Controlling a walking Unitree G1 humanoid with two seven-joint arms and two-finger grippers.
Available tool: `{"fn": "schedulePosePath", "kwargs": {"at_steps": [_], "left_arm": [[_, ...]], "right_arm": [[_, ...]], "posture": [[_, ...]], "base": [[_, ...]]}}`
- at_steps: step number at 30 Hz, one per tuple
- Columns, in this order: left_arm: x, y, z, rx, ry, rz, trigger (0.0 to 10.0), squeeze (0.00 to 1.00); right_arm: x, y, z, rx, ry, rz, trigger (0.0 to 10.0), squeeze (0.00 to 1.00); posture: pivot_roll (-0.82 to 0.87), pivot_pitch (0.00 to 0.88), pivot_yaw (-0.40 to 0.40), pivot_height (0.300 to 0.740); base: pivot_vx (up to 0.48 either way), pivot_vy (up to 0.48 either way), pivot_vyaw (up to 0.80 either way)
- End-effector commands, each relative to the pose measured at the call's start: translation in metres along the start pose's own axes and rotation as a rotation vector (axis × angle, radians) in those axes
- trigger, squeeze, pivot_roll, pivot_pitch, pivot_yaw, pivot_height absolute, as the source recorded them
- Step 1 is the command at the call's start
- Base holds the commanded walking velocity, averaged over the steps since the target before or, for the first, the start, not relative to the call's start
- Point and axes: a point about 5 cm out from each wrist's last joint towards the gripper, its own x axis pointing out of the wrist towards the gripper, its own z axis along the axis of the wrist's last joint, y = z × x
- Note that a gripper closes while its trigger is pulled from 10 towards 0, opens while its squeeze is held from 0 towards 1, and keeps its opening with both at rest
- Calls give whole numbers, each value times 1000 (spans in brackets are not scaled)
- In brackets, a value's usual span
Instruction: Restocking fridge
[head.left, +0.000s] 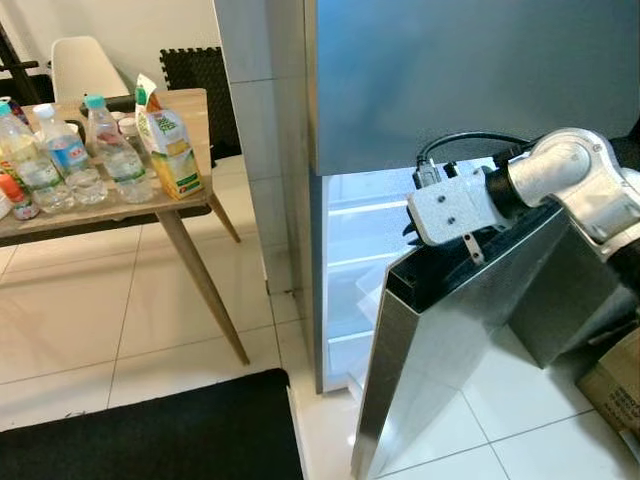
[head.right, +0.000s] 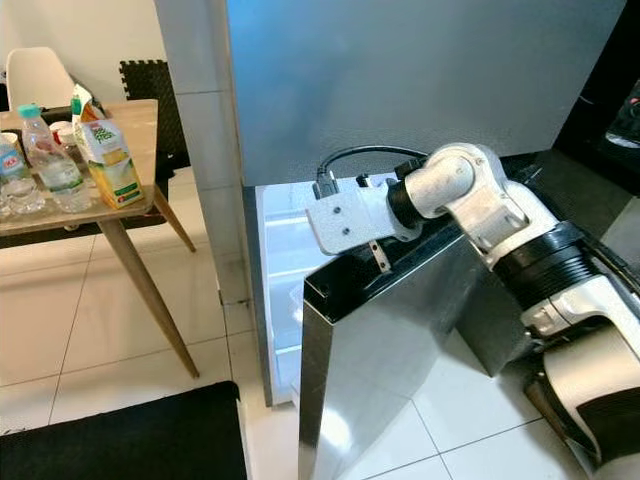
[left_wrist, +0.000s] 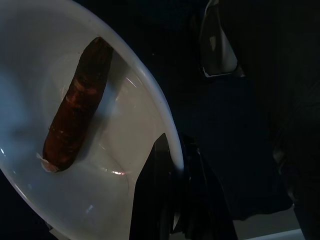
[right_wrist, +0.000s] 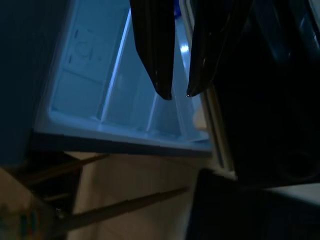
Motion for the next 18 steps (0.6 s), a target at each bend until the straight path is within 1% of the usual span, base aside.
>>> {"fn": "schedulePosePath", "kwargs": {"at_steps": [1,2,5,7,8,10,11,12,13,15,17,18], "left_arm": [[3,-26,11,-23,-45,-87,10000,0],[3,-26,11,-23,-45,-87,10000,0],[3,-26,11,-25,-43,-88,10000,0],[3,-26,11,-25,-43,-88,10000,0],[3,-27,11,-26,-43,-89,10000,0],[3,-27,10,-28,-42,-88,10000,0],[3,-27,10,-29,-42,-88,10000,0],[3,-27,10,-29,-42,-88,10000,0],[3,-27,10,-30,-41,-88,10000,0],[3,-27,9,-31,-40,-88,10000,0],[3,-27,9,-31,-40,-88,10000,0],[3,-27,8,-33,-40,-88,10000,0]], "right_arm": [[10,12,-4,-1,21,104,10000,0],[10,14,-5,-3,34,122,10000,0],[16,27,-14,-11,93,207,10000,0],[16,27,-14,-11,93,207,10000,0],[17,30,-17,-9,106,231,10000,0],[9,46,-31,8,193,346,10000,0],[5,52,-36,14,229,387,10000,0],[5,52,-36,14,229,387,10000,0],[-1,56,-43,16,285,414,10000,0],[-10,59,-54,24,369,431,10000,0],[-10,59,-54,24,369,431,10000,0],[-16,61,-62,43,427,427,10000,0]], "posture": [[-94,0,-58,740],[-95,0,-58,740],[-96,0,-60,740],[-96,0,-60,740],[-96,0,-60,740],[-95,0,-64,740],[-95,0,-64,740],[-95,0,-64,740],[-95,0,-67,740],[-94,0,-68,740],[-94,0,-68,740],[-95,0,-70,740]], "base": [[0,0,0],[0,0,0],[0,0,0],[0,0,0],[0,0,0],[0,0,0],[0,0,0],[0,0,0],[0,0,0],[0,0,0],[0,0,0],[0,0,0]]}}
